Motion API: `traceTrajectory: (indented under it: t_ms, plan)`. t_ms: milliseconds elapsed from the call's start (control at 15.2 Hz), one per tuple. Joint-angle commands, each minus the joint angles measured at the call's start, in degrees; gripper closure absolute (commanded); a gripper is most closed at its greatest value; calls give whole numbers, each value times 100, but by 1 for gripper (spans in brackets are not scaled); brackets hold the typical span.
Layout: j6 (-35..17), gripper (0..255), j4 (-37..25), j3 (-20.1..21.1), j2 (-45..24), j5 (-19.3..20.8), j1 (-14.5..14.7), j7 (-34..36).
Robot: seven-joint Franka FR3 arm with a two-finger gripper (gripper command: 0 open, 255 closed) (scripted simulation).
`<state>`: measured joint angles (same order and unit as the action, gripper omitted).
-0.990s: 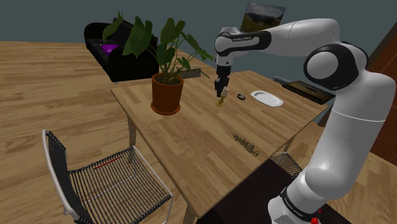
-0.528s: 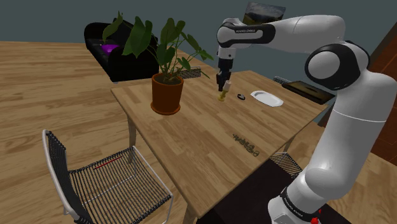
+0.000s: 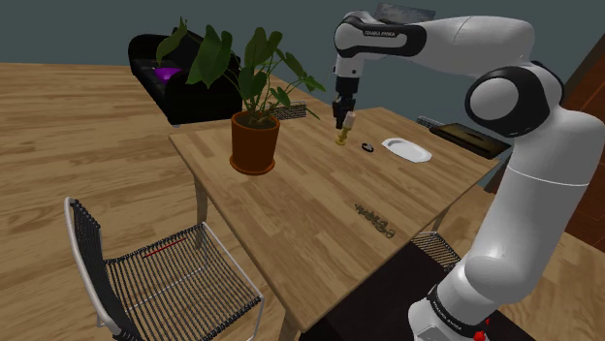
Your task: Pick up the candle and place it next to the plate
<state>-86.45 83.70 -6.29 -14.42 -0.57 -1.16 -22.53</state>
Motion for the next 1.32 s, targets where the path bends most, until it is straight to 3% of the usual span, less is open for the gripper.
traceTrajectory:
  t_ms: [0,660,1254]
  plan:
    - [106,255,-127,-3,-24,-1,-5,-7]
    - [-31,255,197,-503,198,162,-747,-1245]
    - [-17,255,-178,-952,-104,204,-1478,-2410]
